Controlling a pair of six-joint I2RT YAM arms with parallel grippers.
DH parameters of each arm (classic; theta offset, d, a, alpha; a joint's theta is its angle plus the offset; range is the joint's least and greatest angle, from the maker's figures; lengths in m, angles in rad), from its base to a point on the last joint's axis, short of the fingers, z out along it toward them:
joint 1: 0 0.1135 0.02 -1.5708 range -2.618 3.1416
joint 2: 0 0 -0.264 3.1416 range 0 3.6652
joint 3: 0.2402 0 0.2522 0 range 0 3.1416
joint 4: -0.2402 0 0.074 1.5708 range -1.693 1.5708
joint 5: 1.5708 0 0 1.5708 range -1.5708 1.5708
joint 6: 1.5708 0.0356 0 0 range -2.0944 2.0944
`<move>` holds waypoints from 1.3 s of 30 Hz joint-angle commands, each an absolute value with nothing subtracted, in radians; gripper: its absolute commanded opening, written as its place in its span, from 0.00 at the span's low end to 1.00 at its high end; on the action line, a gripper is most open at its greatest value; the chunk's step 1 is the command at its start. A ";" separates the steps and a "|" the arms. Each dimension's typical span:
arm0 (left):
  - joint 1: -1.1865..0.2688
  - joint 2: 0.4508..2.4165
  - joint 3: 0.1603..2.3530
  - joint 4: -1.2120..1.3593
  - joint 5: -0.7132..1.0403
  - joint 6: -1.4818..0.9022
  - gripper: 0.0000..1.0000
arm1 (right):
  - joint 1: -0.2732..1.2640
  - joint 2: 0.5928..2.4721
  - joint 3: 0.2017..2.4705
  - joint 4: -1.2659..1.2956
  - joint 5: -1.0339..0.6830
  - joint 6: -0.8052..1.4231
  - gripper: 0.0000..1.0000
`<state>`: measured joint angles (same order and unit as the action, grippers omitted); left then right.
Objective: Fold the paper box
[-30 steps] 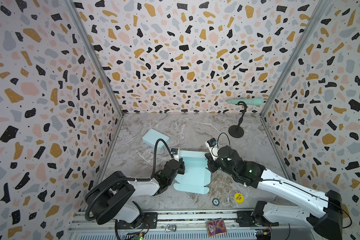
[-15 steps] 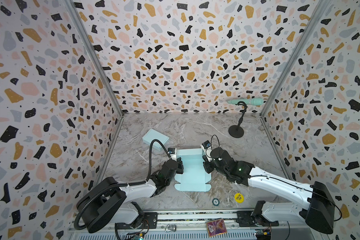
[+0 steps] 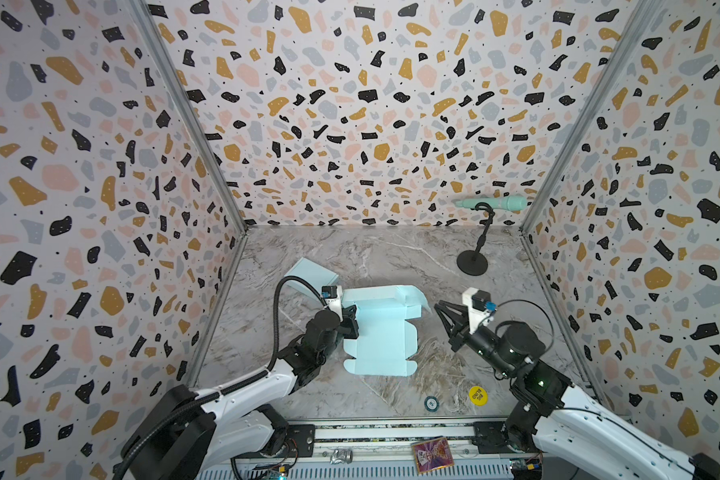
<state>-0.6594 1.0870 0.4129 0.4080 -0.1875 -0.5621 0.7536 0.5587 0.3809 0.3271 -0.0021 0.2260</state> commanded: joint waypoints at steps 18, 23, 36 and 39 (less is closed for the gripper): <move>-0.613 1.000 0.474 0.382 0.008 -0.581 0.00 | 0.639 0.909 0.317 0.953 -0.359 0.400 0.24; -0.613 1.012 0.471 0.392 0.019 -0.583 0.00 | 0.658 0.962 0.331 0.986 -0.361 0.411 0.37; -0.612 1.020 0.460 0.396 0.037 -0.578 0.00 | 0.682 1.004 0.418 0.791 -0.245 0.359 0.43; -0.607 1.037 0.470 0.369 0.044 -0.562 0.00 | 0.690 0.967 0.429 0.697 -0.260 0.310 0.43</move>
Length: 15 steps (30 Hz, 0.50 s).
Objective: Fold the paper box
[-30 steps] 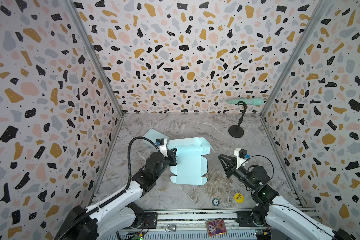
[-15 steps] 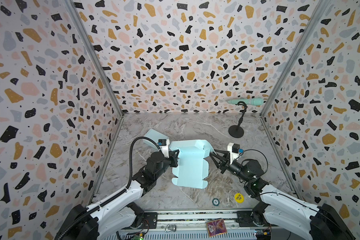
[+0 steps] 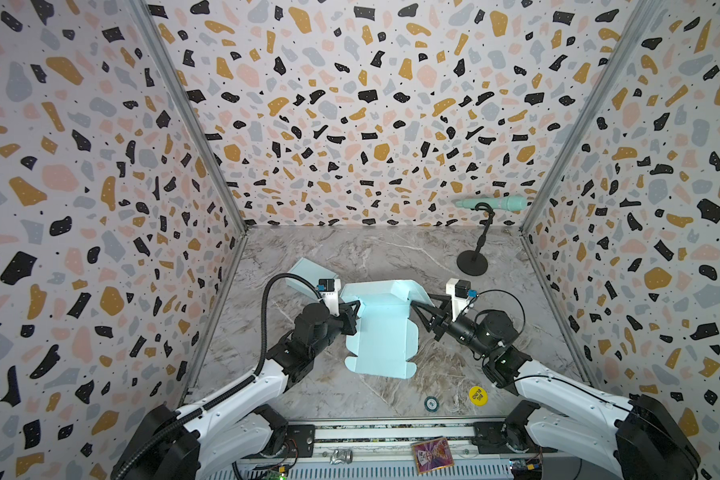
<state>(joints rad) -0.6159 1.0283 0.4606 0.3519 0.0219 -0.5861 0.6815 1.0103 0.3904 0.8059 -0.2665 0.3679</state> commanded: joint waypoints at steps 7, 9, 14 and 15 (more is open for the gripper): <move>-0.546 1.049 0.513 0.261 0.124 -0.479 0.00 | 0.710 0.671 0.390 0.414 -0.356 0.160 0.42; -0.528 1.048 0.520 0.227 0.138 -0.463 0.00 | 0.690 0.591 0.375 0.386 -0.391 0.162 0.38; -0.489 1.049 0.542 0.182 0.204 -0.419 0.00 | 0.558 0.525 0.310 0.397 -0.376 0.261 0.33; -0.486 1.050 0.552 0.167 0.219 -0.407 0.00 | 0.521 0.541 0.300 0.412 -0.391 0.285 0.32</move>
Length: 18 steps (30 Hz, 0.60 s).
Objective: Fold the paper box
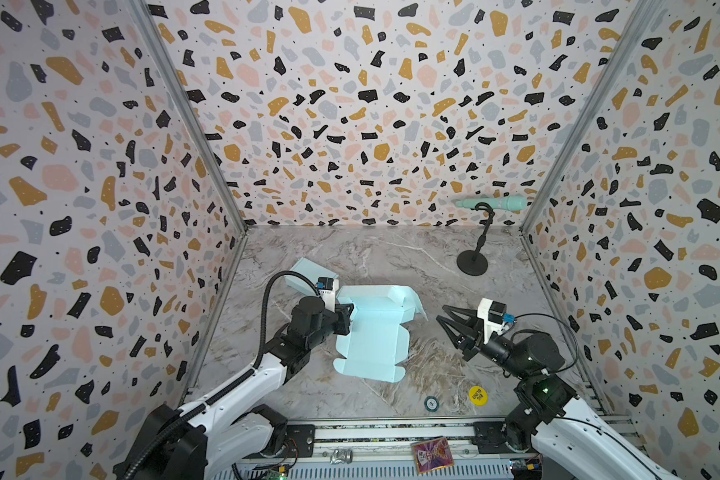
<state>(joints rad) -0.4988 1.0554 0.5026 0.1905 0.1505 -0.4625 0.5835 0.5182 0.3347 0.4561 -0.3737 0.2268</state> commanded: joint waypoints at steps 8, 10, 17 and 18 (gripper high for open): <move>-0.484 1.065 0.577 0.134 0.270 -0.371 0.00 | 0.525 0.719 0.351 0.486 -0.518 0.208 0.31; -0.483 1.074 0.577 0.145 0.282 -0.374 0.00 | 0.563 0.754 0.372 0.479 -0.513 0.176 0.31; -0.483 1.104 0.574 0.148 0.316 -0.370 0.00 | 0.626 0.801 0.389 0.534 -0.520 0.149 0.27; -0.483 1.106 0.574 0.148 0.319 -0.370 0.00 | 0.627 0.817 0.397 0.532 -0.529 0.145 0.26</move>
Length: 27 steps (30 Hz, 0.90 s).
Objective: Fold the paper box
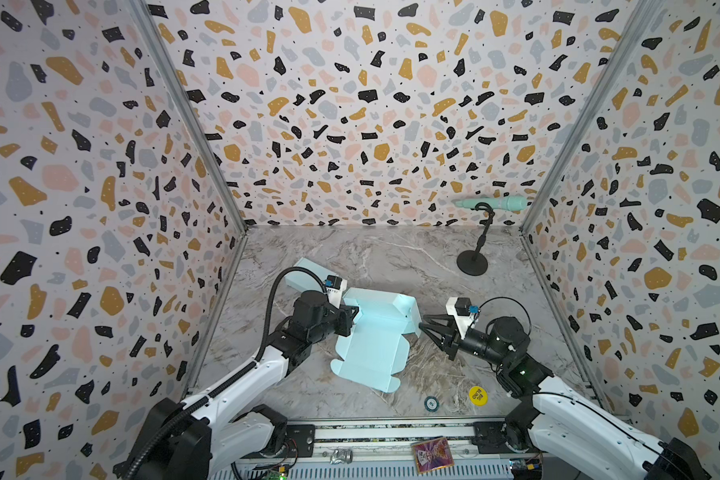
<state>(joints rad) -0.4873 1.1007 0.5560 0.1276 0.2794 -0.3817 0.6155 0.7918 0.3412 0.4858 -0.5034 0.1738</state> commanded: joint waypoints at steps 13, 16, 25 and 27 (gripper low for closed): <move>-0.485 1.125 0.566 0.161 0.322 -0.383 0.00 | 0.704 0.967 0.466 0.568 -0.586 0.112 0.16; -0.485 1.129 0.565 0.160 0.307 -0.386 0.00 | 0.723 0.993 0.480 0.542 -0.491 0.103 0.18; -0.510 1.130 0.540 0.195 0.205 -0.453 0.00 | 0.913 1.137 0.597 0.438 -0.018 0.078 0.28; -0.525 1.126 0.535 0.202 0.185 -0.468 0.00 | 0.943 1.174 0.628 0.405 0.071 0.080 0.30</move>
<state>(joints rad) -0.4885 1.1358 0.5430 0.1310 0.1791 -0.4423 0.9054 1.1374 0.5755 0.4702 -0.1169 0.0910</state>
